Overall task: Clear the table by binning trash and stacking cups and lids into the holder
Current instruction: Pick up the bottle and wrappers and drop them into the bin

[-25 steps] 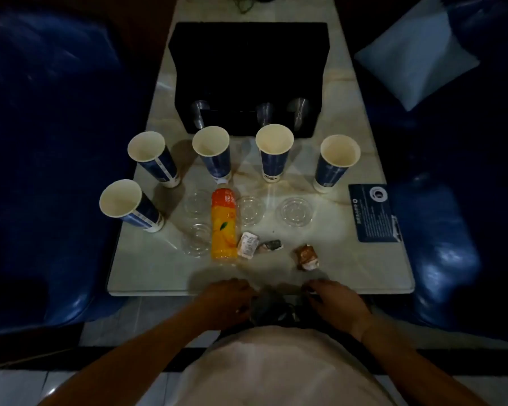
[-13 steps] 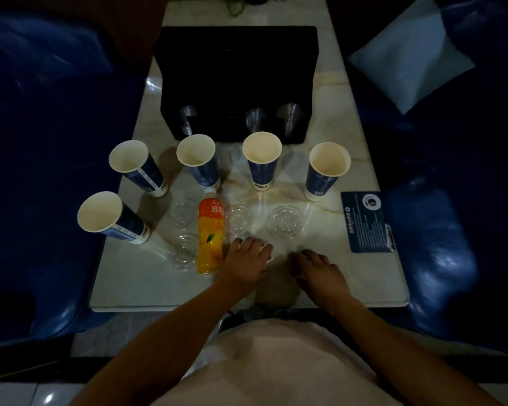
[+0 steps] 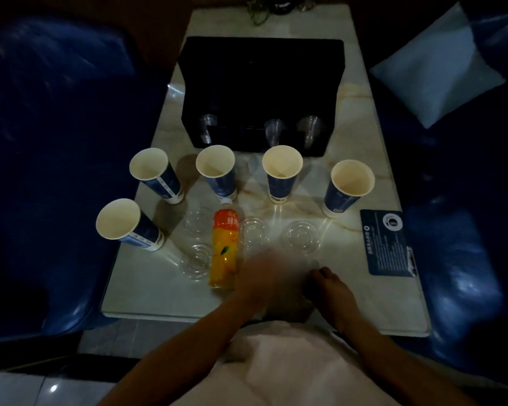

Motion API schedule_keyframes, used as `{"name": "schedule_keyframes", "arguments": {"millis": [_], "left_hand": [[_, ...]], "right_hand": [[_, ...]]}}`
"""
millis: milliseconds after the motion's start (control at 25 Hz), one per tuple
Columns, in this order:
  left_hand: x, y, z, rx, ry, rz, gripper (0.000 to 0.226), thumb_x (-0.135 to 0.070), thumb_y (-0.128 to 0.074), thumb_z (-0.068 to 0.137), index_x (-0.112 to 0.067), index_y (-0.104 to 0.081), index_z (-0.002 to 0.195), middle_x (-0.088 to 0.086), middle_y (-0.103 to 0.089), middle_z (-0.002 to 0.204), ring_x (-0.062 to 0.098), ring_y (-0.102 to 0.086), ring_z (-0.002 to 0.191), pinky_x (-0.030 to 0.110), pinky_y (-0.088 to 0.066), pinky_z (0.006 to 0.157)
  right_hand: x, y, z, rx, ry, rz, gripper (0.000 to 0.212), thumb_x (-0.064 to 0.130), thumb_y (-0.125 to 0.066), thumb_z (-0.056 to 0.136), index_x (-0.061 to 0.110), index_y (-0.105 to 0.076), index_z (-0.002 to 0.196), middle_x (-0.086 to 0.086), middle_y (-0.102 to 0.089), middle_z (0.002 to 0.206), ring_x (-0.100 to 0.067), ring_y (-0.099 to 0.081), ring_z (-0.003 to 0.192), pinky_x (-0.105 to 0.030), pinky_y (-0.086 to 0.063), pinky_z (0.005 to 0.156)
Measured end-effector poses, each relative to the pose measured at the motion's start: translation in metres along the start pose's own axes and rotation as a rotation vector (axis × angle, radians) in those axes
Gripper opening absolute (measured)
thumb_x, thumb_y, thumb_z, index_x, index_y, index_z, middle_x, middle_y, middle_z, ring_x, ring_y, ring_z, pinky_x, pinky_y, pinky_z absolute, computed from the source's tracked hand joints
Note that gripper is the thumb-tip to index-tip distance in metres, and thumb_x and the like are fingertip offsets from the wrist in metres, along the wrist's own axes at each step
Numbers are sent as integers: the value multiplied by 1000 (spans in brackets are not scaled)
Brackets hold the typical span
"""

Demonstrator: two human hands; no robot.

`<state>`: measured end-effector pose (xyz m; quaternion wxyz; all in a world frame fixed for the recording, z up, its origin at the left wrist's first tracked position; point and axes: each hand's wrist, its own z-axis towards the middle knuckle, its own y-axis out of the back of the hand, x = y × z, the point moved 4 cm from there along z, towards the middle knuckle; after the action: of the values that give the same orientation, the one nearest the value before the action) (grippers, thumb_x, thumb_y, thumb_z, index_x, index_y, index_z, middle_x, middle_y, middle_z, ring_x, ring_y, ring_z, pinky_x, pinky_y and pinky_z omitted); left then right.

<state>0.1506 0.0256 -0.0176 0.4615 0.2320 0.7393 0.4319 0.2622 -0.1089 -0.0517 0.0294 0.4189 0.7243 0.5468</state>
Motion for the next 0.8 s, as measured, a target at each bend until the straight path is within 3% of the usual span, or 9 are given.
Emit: {"name": "schedule_keyframes", "arguments": {"millis": [80, 200, 280, 360, 480, 600, 800], "left_hand": [[8, 19, -6, -158, 89, -271, 23, -26, -51, 100, -17, -64, 117, 5, -64, 112, 17, -62, 94, 32, -52, 80], [43, 47, -22, -309, 331, -569, 17, -21, -59, 96, -24, -67, 111, -5, -68, 95, 8, -65, 82, 17, -46, 65], [71, 63, -32, -313, 509, -640, 19, -25, -61, 95, -26, -67, 113, -6, -69, 100, 9, -66, 89, 19, -49, 71], [91, 71, -37, -282, 637, -618, 24, -28, -62, 94, -17, -69, 115, 3, -72, 108, 19, -68, 96, 30, -53, 82], [99, 71, -36, -182, 730, -685, 30, -30, -63, 94, -9, -68, 115, 13, -72, 113, 27, -68, 101, 38, -55, 89], [103, 68, -33, -136, 761, -722, 31, -30, -65, 92, -9, -65, 116, 16, -70, 117, 31, -66, 107, 46, -51, 99], [111, 56, -30, -75, 797, -832, 53, -36, -73, 84, -14, -53, 128, 12, -64, 124, 30, -63, 111, 51, -51, 97]], "right_hand": [[4, 1, 1, 24, -4, 58, 20, 25, -59, 92, 18, -64, 110, -8, -63, 112, -24, -62, 96, -28, -48, 79], [19, 7, 7, 74, -35, 308, 16, 15, -70, 85, 18, -68, 100, -7, -69, 102, -21, -66, 86, -24, -51, 75], [40, 13, 13, 111, -55, 551, 28, 8, -76, 78, 24, -66, 99, -7, -71, 94, -20, -66, 79, -16, -51, 65], [64, 14, 25, 140, -24, 639, 41, 3, -76, 77, 25, -64, 110, -12, -71, 95, -24, -67, 83, -22, -54, 68], [98, 5, 41, 182, 44, 570, 55, 3, -75, 79, 16, -57, 130, -15, -72, 100, -22, -66, 88, -36, -55, 87], [112, -9, 51, 205, 62, 476, 60, 10, -72, 83, 16, -49, 138, -14, -71, 110, -19, -65, 94, -31, -51, 94], [113, -24, 49, 139, 62, 294, 28, 25, -59, 93, 25, -63, 120, -5, -70, 110, -18, -68, 91, -35, -55, 86]]}}
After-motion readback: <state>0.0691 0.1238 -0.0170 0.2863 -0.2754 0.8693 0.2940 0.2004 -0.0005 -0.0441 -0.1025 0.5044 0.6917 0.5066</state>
